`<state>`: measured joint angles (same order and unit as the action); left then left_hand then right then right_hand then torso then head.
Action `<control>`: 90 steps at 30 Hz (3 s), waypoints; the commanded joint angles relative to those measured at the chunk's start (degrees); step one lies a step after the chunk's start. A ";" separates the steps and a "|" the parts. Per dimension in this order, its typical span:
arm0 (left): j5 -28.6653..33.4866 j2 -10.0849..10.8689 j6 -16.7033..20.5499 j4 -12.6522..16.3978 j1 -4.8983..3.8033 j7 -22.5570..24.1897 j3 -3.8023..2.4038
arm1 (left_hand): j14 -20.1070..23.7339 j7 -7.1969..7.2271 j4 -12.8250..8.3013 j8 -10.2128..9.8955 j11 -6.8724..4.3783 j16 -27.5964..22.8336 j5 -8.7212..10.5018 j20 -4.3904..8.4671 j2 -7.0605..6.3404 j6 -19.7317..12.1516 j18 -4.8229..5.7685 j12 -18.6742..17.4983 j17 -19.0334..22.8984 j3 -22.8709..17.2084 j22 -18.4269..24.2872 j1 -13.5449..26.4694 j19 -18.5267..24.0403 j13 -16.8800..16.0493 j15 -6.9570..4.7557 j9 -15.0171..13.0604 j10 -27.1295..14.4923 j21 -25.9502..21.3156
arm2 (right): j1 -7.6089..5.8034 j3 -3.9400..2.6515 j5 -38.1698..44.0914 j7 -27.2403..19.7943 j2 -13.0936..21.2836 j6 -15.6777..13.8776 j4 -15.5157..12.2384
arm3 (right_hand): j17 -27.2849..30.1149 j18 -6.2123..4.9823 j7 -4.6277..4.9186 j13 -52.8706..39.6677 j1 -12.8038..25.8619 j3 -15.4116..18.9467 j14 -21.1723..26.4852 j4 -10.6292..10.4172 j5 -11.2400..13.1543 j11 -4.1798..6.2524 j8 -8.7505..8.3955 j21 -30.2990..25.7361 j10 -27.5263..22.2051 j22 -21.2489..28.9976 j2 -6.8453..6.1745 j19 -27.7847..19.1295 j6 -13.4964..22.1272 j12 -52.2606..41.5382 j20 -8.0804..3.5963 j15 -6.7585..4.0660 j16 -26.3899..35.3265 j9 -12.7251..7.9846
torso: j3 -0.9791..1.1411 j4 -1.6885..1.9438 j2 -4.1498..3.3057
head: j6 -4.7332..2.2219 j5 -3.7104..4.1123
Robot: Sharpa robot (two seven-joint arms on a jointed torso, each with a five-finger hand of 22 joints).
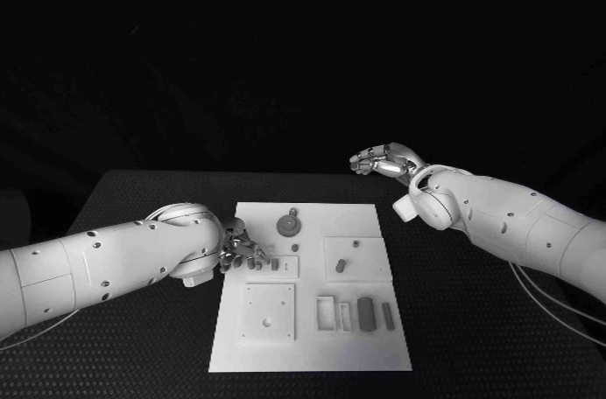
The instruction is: Assemble the parts on the task board
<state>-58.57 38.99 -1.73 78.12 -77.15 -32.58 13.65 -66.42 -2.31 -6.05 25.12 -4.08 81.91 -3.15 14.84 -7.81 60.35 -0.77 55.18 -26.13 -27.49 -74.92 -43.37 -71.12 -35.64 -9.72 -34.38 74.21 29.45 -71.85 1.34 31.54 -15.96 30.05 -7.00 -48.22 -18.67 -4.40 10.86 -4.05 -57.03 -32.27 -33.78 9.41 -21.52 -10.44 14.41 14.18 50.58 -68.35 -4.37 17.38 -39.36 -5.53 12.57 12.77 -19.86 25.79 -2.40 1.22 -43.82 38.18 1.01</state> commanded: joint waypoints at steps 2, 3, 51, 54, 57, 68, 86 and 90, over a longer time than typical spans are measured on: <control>0.23 0.26 2.45 0.23 0.02 0.27 -0.03 | 0.22 0.04 0.45 -0.03 -0.08 0.25 0.22 0.30 0.32 -0.49 -0.40 -0.36 0.07 -0.05 -0.52 0.33 0.16 -0.10 -0.16 -0.01 -0.49 -0.38 | 0.07 -0.03 0.27 -0.67 -0.01 0.70 -0.01 | 0.07 0.52 0.31 0.09 0.39 0.27 0.15 -0.19 -0.01 0.04 0.14 -0.23 0.39 -0.08 0.20 -0.21 0.39 0.36 0.22 0.32 0.40 -0.09 | 0.05 -0.02 0.01 | -0.09 0.01; 0.79 0.42 3.49 0.31 0.02 0.64 -0.04 | 0.22 0.04 0.46 -0.03 -0.08 0.25 0.21 0.30 0.33 -0.50 -0.40 -0.36 0.07 -0.05 -0.52 0.33 0.17 -0.10 -0.16 -0.01 -0.49 -0.38 | 0.09 -0.03 0.27 -0.67 0.01 0.71 -0.01 | 0.08 0.52 0.31 0.09 0.39 0.27 0.15 -0.19 -0.01 0.03 0.14 -0.24 0.39 -0.09 0.20 -0.21 0.39 0.36 0.22 0.32 0.40 -0.09 | 0.06 -0.01 0.01 | -0.09 0.00; -20.72 -7.05 23.73 -5.92 4.12 31.33 -0.22 | 6.01 -5.87 -9.56 -6.56 9.96 -7.76 -1.15 -8.43 -2.22 -9.67 -3.92 -44.60 1.98 -4.64 -0.42 -24.87 5.40 22.47 9.13 6.95 -12.25 -7.24 | 0.28 -0.03 0.25 -0.68 -0.20 0.95 0.27 | 0.09 0.47 0.37 0.08 0.38 0.24 0.12 -0.22 -0.01 -0.03 0.22 -0.34 0.46 -0.22 0.36 -0.13 0.40 0.40 0.23 0.31 0.39 -0.17 | 0.06 -0.08 -0.13 | -0.86 0.83; -21.85 -7.59 23.40 -6.40 4.39 30.97 -0.23 | 5.84 -5.26 -9.20 -7.62 10.33 -6.88 -1.01 -8.71 -3.31 -11.36 -4.36 -47.25 1.72 -4.74 -1.02 -24.73 4.97 23.68 9.47 7.53 -15.61 -6.75 | 0.28 -0.03 0.25 -0.69 -0.23 0.96 0.23 | 0.09 0.47 0.38 0.08 0.38 0.24 0.11 -0.22 -0.01 -0.04 0.23 -0.35 0.47 -0.23 0.36 -0.13 0.40 0.40 0.23 0.32 0.39 -0.18 | 0.04 -0.05 -0.10 | -0.84 0.90; -22.55 -8.09 22.25 -6.92 4.58 30.70 -0.22 | 5.11 -5.10 -8.82 -7.76 10.29 -5.81 -0.95 -8.73 -3.49 -11.59 -4.89 -47.67 1.40 -4.87 -1.36 -24.91 4.10 23.94 9.44 7.73 -15.49 -6.01 | 0.28 -0.03 0.25 -0.70 -0.23 0.98 0.13 | 0.09 0.47 0.39 0.08 0.38 0.25 0.11 -0.22 -0.01 -0.05 0.23 -0.36 0.48 -0.24 0.37 -0.12 0.40 0.40 0.23 0.32 0.39 -0.18 | 0.03 -0.08 -0.10 | -0.77 0.96; -23.76 -8.80 21.42 -8.40 5.24 30.49 -0.23 | 4.34 -5.24 -8.91 -6.98 9.76 -4.13 -1.40 -8.42 -2.31 -9.87 -5.37 -47.13 1.18 -5.03 -1.45 -25.61 3.23 23.74 8.93 7.81 -12.30 -4.39 | 0.28 -0.03 0.25 -0.71 -0.19 1.04 -0.03 | 0.09 0.46 0.41 0.07 0.40 0.26 0.11 -0.24 -0.01 -0.07 0.25 -0.39 0.49 -0.27 0.38 -0.11 0.40 0.41 0.23 0.33 0.40 -0.20 | 0.04 -0.03 -0.10 | -0.62 1.08; -24.37 -9.88 19.85 -10.15 6.21 30.94 -0.23 | 2.89 -5.17 -9.54 -5.99 8.94 -2.88 -1.84 -7.68 -0.08 -6.92 -5.41 -46.35 1.49 -5.87 -1.39 -26.30 2.22 22.74 8.13 8.01 -8.24 -2.46 | 0.28 -0.03 0.25 -0.75 -0.31 1.09 -0.26 | 0.10 0.45 0.42 0.07 0.42 0.27 0.12 -0.25 -0.01 -0.09 0.29 -0.44 0.52 -0.31 0.40 -0.09 0.40 0.43 0.24 0.34 0.41 -0.23 | 0.01 -0.09 -0.11 | -0.61 1.16; -24.52 -10.00 19.70 -10.47 6.34 30.96 -0.23 | 2.71 -5.19 -9.59 -5.96 8.91 -2.77 -1.85 -7.61 0.05 -6.73 -5.43 -46.36 1.52 -5.96 -1.39 -26.32 2.09 22.66 8.09 8.05 -7.98 -2.28 | 0.28 -0.03 0.25 -0.77 -0.35 1.14 -0.29 | 0.10 0.44 0.42 0.07 0.43 0.27 0.12 -0.25 -0.01 -0.09 0.30 -0.46 0.52 -0.32 0.40 -0.09 0.40 0.43 0.24 0.34 0.41 -0.24 | 0.04 -0.04 -0.08 | -0.51 1.20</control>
<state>-82.53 29.11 19.25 67.80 -71.08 -2.09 13.32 -63.19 -7.67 -15.68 18.81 4.89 78.99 -4.65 7.25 -8.33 53.23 -2.27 8.65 -24.68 -33.10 -75.10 -69.70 -68.71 -12.90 -1.55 -26.40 65.86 26.85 -71.58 1.34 31.54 -16.03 29.76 -6.74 -48.40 -18.65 -4.40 10.85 -4.05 -56.81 -32.11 -33.78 9.25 -21.52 -10.65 14.41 13.96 50.79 -68.61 -4.14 17.38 -39.36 -5.31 12.57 12.77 -19.65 25.61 -2.38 1.14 -43.91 37.58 2.18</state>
